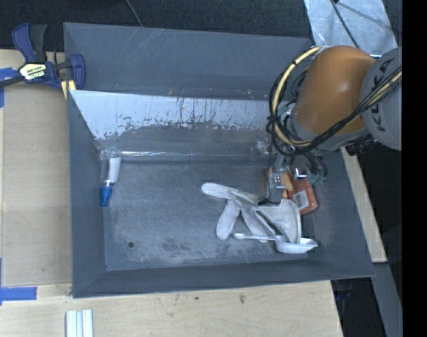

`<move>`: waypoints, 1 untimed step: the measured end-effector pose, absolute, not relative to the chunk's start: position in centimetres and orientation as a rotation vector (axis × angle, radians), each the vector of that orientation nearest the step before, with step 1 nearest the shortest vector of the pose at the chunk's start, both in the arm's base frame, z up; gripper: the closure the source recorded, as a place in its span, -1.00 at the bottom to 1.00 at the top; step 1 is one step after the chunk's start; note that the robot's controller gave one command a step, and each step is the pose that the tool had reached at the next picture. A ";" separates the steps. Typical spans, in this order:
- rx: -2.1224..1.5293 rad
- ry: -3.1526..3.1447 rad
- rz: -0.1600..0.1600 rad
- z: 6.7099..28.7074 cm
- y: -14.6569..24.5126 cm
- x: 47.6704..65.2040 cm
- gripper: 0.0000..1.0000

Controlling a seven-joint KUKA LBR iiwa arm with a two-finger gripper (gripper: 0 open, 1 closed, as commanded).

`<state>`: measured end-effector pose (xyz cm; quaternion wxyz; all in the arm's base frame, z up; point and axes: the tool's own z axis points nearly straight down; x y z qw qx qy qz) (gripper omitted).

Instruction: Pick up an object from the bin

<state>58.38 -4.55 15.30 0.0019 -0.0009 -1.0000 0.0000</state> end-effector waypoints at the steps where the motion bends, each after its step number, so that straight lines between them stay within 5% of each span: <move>1: -0.001 -3.145 0.001 15.8 -4.5 58.5 -1.00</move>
Offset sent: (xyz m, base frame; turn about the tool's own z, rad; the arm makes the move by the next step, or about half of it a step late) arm -0.0115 0.0384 -0.0830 -0.2186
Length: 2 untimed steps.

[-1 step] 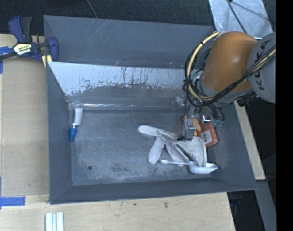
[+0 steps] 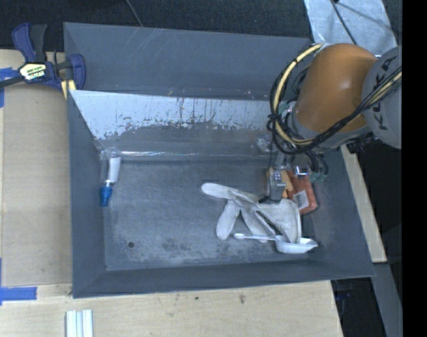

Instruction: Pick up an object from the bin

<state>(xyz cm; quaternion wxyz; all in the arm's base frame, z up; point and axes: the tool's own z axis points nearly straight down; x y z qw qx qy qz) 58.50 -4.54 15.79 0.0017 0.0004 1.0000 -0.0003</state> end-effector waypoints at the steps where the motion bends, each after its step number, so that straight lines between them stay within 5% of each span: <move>1: -0.120 3.130 -0.003 12.9 -3.3 58.2 -1.00; 2: -0.126 3.134 0.000 8.6 -2.2 58.0 -1.00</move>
Offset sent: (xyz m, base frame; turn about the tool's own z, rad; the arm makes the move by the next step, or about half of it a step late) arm -0.0061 0.0286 -0.0879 -0.0581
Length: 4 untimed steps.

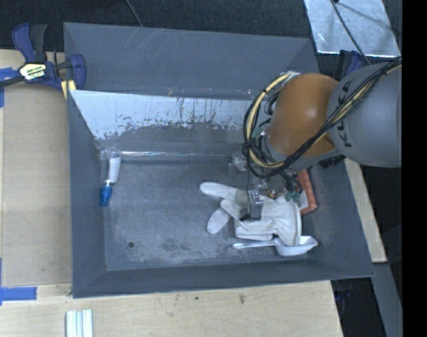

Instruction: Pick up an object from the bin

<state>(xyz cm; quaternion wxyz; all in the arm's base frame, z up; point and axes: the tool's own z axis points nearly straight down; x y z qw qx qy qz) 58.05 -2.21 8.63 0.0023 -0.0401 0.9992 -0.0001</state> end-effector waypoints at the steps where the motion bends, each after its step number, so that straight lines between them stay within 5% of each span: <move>1: -0.501 3.091 -0.004 7.3 -2.6 55.6 1.00; 2: -0.501 3.091 -0.004 7.3 -2.6 55.6 1.00; 3: -0.749 3.047 0.002 7.2 -4.8 58.7 1.00; 4: -0.748 3.047 0.002 7.2 -4.8 58.7 1.00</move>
Offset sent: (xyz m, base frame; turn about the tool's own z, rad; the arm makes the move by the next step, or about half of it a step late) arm 0.0000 0.0000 0.0000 0.0000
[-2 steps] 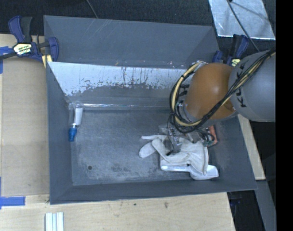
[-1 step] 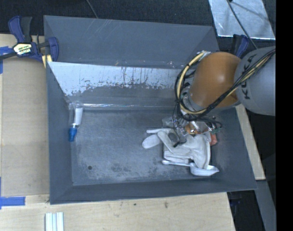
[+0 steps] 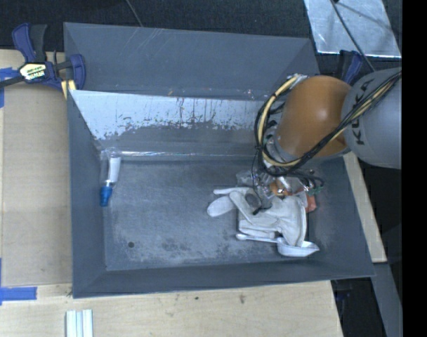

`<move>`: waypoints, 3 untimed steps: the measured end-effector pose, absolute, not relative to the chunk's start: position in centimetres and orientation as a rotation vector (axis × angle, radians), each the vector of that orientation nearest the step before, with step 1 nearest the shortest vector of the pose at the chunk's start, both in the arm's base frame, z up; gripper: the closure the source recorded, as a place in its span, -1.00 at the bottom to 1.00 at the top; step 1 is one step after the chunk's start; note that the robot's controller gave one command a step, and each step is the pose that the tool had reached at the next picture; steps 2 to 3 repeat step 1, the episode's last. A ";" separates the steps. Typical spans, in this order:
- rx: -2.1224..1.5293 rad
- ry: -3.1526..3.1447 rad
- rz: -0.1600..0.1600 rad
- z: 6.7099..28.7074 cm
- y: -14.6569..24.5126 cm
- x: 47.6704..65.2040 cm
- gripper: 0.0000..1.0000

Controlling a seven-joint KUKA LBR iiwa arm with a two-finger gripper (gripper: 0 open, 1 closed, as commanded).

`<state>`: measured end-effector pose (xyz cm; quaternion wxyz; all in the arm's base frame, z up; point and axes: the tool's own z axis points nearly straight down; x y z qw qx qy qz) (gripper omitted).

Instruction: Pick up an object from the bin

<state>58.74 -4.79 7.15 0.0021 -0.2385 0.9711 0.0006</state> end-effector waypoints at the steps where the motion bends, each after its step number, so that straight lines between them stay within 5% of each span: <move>1: -0.725 3.052 -0.001 21.5 -3.1 60.7 1.00; 3: -0.725 3.052 -0.001 21.5 -3.1 60.7 1.00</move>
Offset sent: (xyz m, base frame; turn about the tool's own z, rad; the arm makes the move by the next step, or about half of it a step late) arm 0.0000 0.0000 0.0000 0.0000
